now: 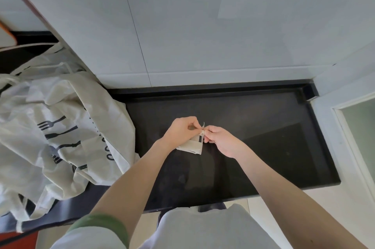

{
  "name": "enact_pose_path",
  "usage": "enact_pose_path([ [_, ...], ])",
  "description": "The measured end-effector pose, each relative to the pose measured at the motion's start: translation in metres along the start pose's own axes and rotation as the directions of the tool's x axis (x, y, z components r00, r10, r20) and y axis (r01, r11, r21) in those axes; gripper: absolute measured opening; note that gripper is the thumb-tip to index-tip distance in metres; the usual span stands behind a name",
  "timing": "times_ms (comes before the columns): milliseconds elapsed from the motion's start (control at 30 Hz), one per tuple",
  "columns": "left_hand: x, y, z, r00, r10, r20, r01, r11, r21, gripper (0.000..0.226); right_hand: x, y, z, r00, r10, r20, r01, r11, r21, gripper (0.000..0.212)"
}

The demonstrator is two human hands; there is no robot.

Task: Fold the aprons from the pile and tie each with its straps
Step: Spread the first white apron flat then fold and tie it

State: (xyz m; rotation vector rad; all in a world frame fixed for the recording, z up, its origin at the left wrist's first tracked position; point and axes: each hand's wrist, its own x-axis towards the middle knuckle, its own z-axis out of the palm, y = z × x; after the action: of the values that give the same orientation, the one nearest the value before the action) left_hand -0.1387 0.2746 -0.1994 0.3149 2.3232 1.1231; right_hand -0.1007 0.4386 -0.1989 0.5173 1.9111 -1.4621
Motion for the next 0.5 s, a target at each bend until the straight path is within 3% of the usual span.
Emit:
enact_pose_path([
  [67,0.001,0.002,0.0,0.996,0.066,0.058,-0.076,0.978,0.197,0.009,-0.001,0.003,-0.001,1.0,-0.008,0.01,0.008,1.0,0.015,0.022],
  [167,0.002,0.011,0.0,0.972,0.197,0.125,-0.234,0.831,0.504,0.019,0.001,0.003,-0.001,1.0,0.013,-0.004,-0.013,0.998,0.068,0.024],
  [267,-0.003,0.007,0.008,0.957,0.244,0.154,-0.283,0.685,0.671,0.027,-0.002,0.002,-0.002,0.999,-0.004,0.053,-0.003,0.989,0.145,0.022],
  [300,-0.005,0.005,0.011,0.938,0.271,0.219,-0.342,0.604,0.72,0.024,-0.003,0.001,-0.003,0.998,0.0,0.055,-0.008,0.989,0.145,0.023],
  [367,-0.014,0.0,0.012,0.916,0.163,0.367,-0.401,0.313,0.861,0.009,-0.005,-0.002,-0.003,0.998,0.053,0.018,-0.055,0.988,0.142,0.026],
  [400,-0.018,-0.004,0.013,0.91,0.157,0.383,-0.409,0.205,0.889,0.014,-0.005,-0.003,-0.002,0.996,0.089,-0.006,-0.087,0.982,0.17,0.028],
  [467,-0.015,-0.006,0.015,0.927,0.173,0.332,-0.366,0.234,0.901,0.005,-0.004,-0.007,0.002,0.99,0.141,-0.027,-0.129,0.954,0.27,0.03],
  [500,-0.015,-0.004,0.015,0.955,0.177,0.238,-0.289,0.374,0.882,0.013,-0.004,-0.009,0.003,0.987,0.16,-0.03,-0.142,0.937,0.32,0.029],
])
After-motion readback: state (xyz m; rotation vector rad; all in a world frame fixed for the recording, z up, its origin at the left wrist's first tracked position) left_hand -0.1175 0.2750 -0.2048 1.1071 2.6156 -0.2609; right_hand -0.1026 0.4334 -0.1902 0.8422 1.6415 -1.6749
